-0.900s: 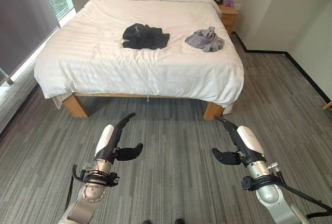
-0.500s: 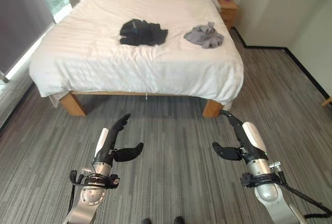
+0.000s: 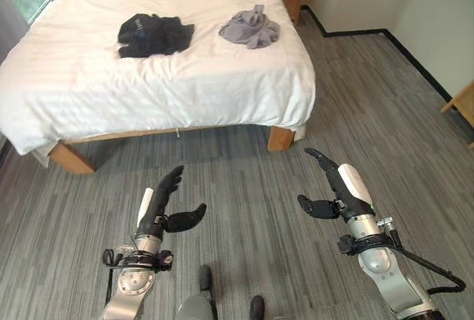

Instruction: Pick up bed clothes into laundry basket.

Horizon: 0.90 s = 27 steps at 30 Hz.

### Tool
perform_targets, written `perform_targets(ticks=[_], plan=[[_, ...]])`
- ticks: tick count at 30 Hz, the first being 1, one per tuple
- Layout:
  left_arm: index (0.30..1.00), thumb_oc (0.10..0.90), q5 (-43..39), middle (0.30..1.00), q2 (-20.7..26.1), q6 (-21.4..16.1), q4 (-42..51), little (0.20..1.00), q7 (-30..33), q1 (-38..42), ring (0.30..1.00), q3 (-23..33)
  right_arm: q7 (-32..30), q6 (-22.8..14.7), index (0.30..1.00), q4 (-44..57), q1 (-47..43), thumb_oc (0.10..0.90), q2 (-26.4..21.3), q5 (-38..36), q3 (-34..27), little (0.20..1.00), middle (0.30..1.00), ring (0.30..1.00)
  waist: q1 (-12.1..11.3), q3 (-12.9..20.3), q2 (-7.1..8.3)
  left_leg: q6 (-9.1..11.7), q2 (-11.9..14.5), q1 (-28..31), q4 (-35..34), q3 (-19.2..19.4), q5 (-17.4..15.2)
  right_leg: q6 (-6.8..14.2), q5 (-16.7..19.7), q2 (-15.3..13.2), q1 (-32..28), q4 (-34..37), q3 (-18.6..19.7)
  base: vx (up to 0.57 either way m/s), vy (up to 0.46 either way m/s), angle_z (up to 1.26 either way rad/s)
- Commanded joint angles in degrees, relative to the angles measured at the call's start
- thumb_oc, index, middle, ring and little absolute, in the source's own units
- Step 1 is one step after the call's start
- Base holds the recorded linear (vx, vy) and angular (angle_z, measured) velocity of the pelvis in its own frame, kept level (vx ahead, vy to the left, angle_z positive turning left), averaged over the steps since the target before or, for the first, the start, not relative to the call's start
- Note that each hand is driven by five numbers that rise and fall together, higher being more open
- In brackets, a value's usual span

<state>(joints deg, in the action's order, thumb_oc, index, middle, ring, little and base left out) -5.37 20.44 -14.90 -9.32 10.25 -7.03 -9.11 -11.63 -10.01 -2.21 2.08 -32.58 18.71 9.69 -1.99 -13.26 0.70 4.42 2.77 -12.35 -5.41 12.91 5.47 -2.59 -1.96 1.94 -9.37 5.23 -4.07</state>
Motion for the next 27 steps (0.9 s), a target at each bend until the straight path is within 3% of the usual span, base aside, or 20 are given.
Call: perform_targets(ticks=[1, 4, 5, 7, 9, 10, 11, 12, 13, 14, 15, 17, 18, 19, 20, 21, 23, 25, 27], plan=[[0.9, 0.8, 1.0, 0.9, 3.0, -4.3, 5.0, 0.9, 1.9, 4.0, 0.9, 3.1, -2.6, -2.9, 0.9, 5.5, -4.9, 0.8, -2.7, -0.8, -3.5, 0.9, 0.9, 0.9, -0.9, 3.9, 1.05, -1.1, 0.4, -0.9, 0.5, 3.9, 0.7, 6.8, -9.6, -4.9, -7.8, -0.6, -1.2, 0.47, 0.095, -0.16], [0.9, 0.8, 2.1, 0.9, 2.9, -3.7, 5.7, 0.9, 2.3, 2.7, 0.9, 3.8, -1.6, -2.6, 0.9, 5.6, -4.7, 0.8, -3.0, -1.1, -3.3, 0.9, 0.9, 0.9, 0.0, 4.9, 1.34, -1.0, 1.9, -1.6, 0.7, 10.6, 0.2, 8.0, -12.1, -6.1, -11.2, -1.6, -0.6, 0.67, 0.158, -0.15], [0.9, 0.8, 2.9, 0.9, 2.9, -3.5, 6.3, 0.9, 2.0, 1.3, 0.9, 4.7, 0.1, -2.7, 0.9, 6.0, -3.4, 0.8, -3.1, -1.0, -3.6, 0.9, 0.9, 0.9, 0.4, 6.3, 1.16, -2.1, 2.9, -0.2, 0.4, 12.8, 1.6, 9.1, -11.9, -6.8, -12.0, -2.6, -0.9, 0.68, 0.159, -0.18], [0.9, 0.8, 3.4, 0.9, 2.7, -3.2, 6.6, 0.9, 1.7, 0.4, 0.9, 4.5, 0.9, -2.5, 0.9, 6.5, -2.0, 0.8, -2.8, -0.6, -3.9, 0.9, 0.9, 0.9, 0.1, 7.6, 2.26, -2.5, 1.5, 0.3, 0.5, 11.9, 2.1, 10.1, -11.7, -8.7, -11.9, -4.6, -1.3, 0.64, 0.139, -0.01], [0.9, 0.8, 6.1, 0.9, 3.4, -2.5, 6.5, 0.9, 1.4, 0.7, 0.9, 3.0, 1.3, -2.7, 0.9, 5.7, -1.1, 0.8, -2.1, 0.7, -3.8, 0.9, 0.9, 0.9, -0.9, 8.3, 5.24, -5.3, -2.7, 2.8, 0.6, 9.0, 0.5, 16.0, 0.7, -12.2, -8.3, -18.4, -1.2, 0.66, 0.172, 0.01], [0.9, 0.8, 6.2, 0.9, 3.5, -2.4, 6.5, 0.9, 1.5, 0.7, 0.9, 2.9, 1.3, -2.7, 0.9, 5.7, -1.1, 0.8, -2.0, 0.8, -3.9, 0.9, 0.9, 0.9, -1.0, 8.4, 5.43, -5.5, -3.0, 2.7, 0.6, 9.1, 0.3, 16.3, 0.5, -12.5, -8.1, -18.9, -1.0, 0.35, 0.11, -0.12], [0.9, 0.8, 6.8, 0.9, 4.1, -2.2, 6.0, 0.9, 1.9, 1.6, 0.9, 2.1, 1.0, -2.6, 0.9, 5.4, -1.5, 0.8, -1.7, 1.3, -3.7, 0.9, 0.9, 0.9, -0.6, 7.7, 6.04, -6.4, -3.9, 4.4, 0.7, 8.2, -0.9, 17.6, 7.3, -13.0, -5.6, -25.7, 0.1, 0.27, 0.064, 0.05], [0.9, 0.8, 7.1, 0.9, 4.7, -1.9, 6.2, 0.9, 2.3, 2.4, 0.9, 1.7, 1.0, -2.4, 0.9, 5.3, -2.0, 0.8, -1.4, 1.7, -3.4, 0.9, 0.9, 0.9, 0.0, 6.8, 5.38, -7.2, -3.5, 6.2, 0.5, 7.6, -0.7, 17.4, 12.2, -11.9, -2.1, -32.3, 2.1, 0.41, 0.062, 0.03], [0.9, 0.8, 7.4, 0.9, 5.3, -1.8, 6.4, 0.9, 2.8, 3.2, 0.9, 1.5, 0.4, -2.5, 0.9, 5.3, -3.1, 0.8, -1.5, 1.8, -3.0, 0.9, 0.9, 0.9, 0.4, 6.4, 4.86, -7.7, -3.4, 7.6, 0.4, 6.5, -1.9, 17.3, 12.9, -11.4, 0.4, -36.5, 3.1, 0.54, 0.057, 0.83], [0.9, 0.8, 8.0, 0.9, 6.6, -1.8, 6.6, 0.9, 3.0, 4.6, 0.9, 1.5, 0.2, -2.6, 0.9, 6.7, -5.6, 0.8, -1.7, 1.9, -2.2, 0.9, 0.9, 0.9, 1.3, 5.4, 3.58, -8.2, -2.7, 11.1, 0.4, 4.4, -4.4, 15.3, 11.2, -12.1, 5.9, -40.5, 2.5, 0.41, 0.036, 1.06], [0.9, 0.8, 8.0, 0.9, 6.6, -1.8, 6.6, 0.9, 3.0, 4.7, 0.9, 1.6, 0.2, -2.6, 0.9, 6.7, -5.8, 0.8, -1.7, 1.9, -2.1, 0.9, 0.9, 0.9, 1.4, 5.5, 3.34, -8.1, -2.4, 10.8, 0.4, 4.3, -4.2, 15.1, 11.3, -11.9, 6.2, -40.5, 2.4, 0.42, 0.029, 1.23], [0.9, 0.8, 7.6, 0.9, 7.0, -2.1, 6.0, 0.9, 2.7, 5.7, 0.9, 1.5, 0.7, -2.5, 0.9, 9.5, -9.3, 0.8, -2.9, 3.5, -1.3, 0.9, 0.9, 0.9, 2.6, 4.7, 2.72, -7.7, -2.2, 13.5, 0.4, 1.6, -5.5, 12.5, 4.0, -11.2, 10.4, -36.7, 0.8, 0.29, -0.018, 0.66], [0.9, 0.8, 7.6, 0.9, 7.0, -2.1, 6.0, 0.9, 2.7, 5.7, 0.9, 1.5, 0.7, -2.5, 0.9, 9.5, -9.3, 0.8, -2.9, 3.5, -1.3, 0.9, 0.9, 0.9, 2.6, 4.7, 2.72, -7.7, -2.2, 13.5, 0.4, 1.6, -5.5, 12.5, 4.0, -11.2, 10.4, -36.7, 0.8, 0.35, -0.119, 0.79], [0.9, 0.8, 7.1, 0.9, 7.1, -2.4, 5.2, 0.9, 2.2, 6.0, 0.9, 1.1, 0.7, -2.1, 0.9, 11.3, -12.3, 0.8, -3.7, 5.6, -0.8, 0.9, 0.9, 0.9, 3.6, 4.0, 2.6, -7.1, -2.0, 15.1, 0.4, -0.9, -6.0, 11.5, -0.8, -9.5, 11.9, -30.5, 0.0, 0.45, -0.228, 1.22], [0.9, 0.8, 6.5, 0.9, 6.9, -2.5, 3.8, 0.9, 2.0, 6.2, 0.9, 0.6, 0.0, -1.4, 0.9, 12.4, -15.6, 0.8, -3.9, 7.6, -0.2, 0.9, 0.9, 0.9, 4.0, 4.3, 3.26, -6.2, -2.3, 16.4, 0.4, -2.9, -7.1, 11.0, -3.0, -7.4, 12.0, -18.8, 0.9, 0.6, -0.314, 1.33], [0.9, 0.8, 6.0, 0.9, 6.8, -2.6, 3.0, 0.9, 2.1, 6.6, 0.9, 0.5, -0.7, -0.6, 0.9, 12.5, -17.2, 0.8, -4.3, 9.1, 0.0, 0.9, 0.9, 0.9, 4.4, 4.4, 3.6, -5.7, -2.4, 17.2, 0.4, -5.0, -7.7, 10.8, -2.0, -5.6, 12.7, -13.1, 3.3, 0.4, -0.218, 1.46], [0.9, 0.8, 5.5, 0.9, 6.8, -2.8, 2.4, 0.9, 1.9, 7.1, 0.9, 0.7, -0.9, 0.1, 0.9, 12.0, -18.0, 0.8, -4.6, 10.1, 0.1, 0.9, 0.9, 0.9, 4.6, 4.5, 3.74, -5.3, -2.4, 17.1, 0.4, -6.5, -7.6, 10.9, -0.7, -5.2, 12.6, -9.2, 4.4, 0.21, -0.132, 1.57], [0.9, 0.8, 4.2, 0.9, 6.8, -3.1, 0.9, 0.9, 2.2, 8.3, 0.9, 0.5, -2.9, 2.5, 0.9, 10.7, -20.8, 0.8, -7.5, 13.5, -0.8, 0.9, 0.9, 0.9, 5.2, 4.8, 4.12, -5.1, -2.7, 17.9, 0.4, -9.7, -8.5, 11.2, 1.6, -4.5, 13.9, -4.9, 9.8, 0.25, -0.158, 1.73], [0.9, 0.8, 4.0, 0.9, 7.6, -3.1, 1.0, 0.9, 2.4, 6.8, 0.9, 1.5, -4.9, 3.9, 0.9, 8.8, -21.8, 0.8, -9.7, 14.2, -3.1, 0.9, 0.9, 0.9, 4.6, 5.3, 5.09, -5.3, -3.5, 19.1, 0.4, -11.3, -8.6, 10.6, 2.6, -5.6, 12.1, -3.3, 10.4, 0.14, -0.121, 0.66]])
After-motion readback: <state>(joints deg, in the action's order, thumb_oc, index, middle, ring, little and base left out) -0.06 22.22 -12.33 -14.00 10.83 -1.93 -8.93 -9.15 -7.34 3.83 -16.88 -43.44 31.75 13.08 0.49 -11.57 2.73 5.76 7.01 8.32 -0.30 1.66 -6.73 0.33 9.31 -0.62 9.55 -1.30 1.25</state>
